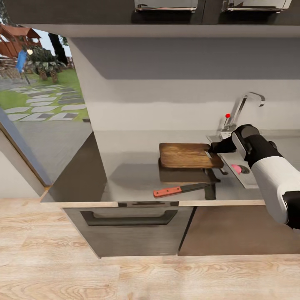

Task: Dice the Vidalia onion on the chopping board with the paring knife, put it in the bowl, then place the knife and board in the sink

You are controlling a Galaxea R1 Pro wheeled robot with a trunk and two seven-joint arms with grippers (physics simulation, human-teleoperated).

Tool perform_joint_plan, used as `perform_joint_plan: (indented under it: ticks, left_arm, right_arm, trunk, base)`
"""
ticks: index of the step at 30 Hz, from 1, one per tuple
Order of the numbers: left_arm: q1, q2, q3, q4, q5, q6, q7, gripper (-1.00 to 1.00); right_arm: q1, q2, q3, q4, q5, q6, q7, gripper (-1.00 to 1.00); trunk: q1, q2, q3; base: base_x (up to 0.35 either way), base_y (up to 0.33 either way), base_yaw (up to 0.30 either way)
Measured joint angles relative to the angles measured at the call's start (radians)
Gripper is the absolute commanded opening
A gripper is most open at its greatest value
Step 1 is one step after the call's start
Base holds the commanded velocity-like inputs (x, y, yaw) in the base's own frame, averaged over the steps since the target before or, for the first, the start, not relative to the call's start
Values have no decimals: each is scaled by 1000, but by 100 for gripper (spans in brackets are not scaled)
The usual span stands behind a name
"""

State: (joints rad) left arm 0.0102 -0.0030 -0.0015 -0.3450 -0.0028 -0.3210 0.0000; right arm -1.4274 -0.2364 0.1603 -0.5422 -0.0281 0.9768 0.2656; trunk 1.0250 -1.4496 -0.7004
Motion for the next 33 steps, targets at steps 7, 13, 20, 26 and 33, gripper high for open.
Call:
perform_joint_plan:
  ticks: [7,13,20,26,33]
  left_arm:
    - [0,0,0,0,0,0,0,100]
    - [0,0,1,0,0,0,0,100]
    - [0,0,1,0,0,0,0,100]
    - [0,0,0,0,0,0,0,100]
    - [0,0,1,0,0,0,0,100]
  right_arm:
    - [0,1,-2,5,-2,-1,3,-100]
    - [0,2,-2,21,-2,-2,5,-100]
    - [0,2,-1,31,-3,-3,5,-100]
    - [0,2,0,90,2,-37,5,-100]
    - [-1,11,-1,109,3,-48,5,-100]
  trunk:
    - [0,0,0]
    - [0,0,0]
    - [0,0,0]
    - [0,0,0]
    - [0,0,0]
  base:
    - [0,0,0]
    - [0,0,0]
    - [0,0,0]
    - [0,0,0]
    - [0,0,0]
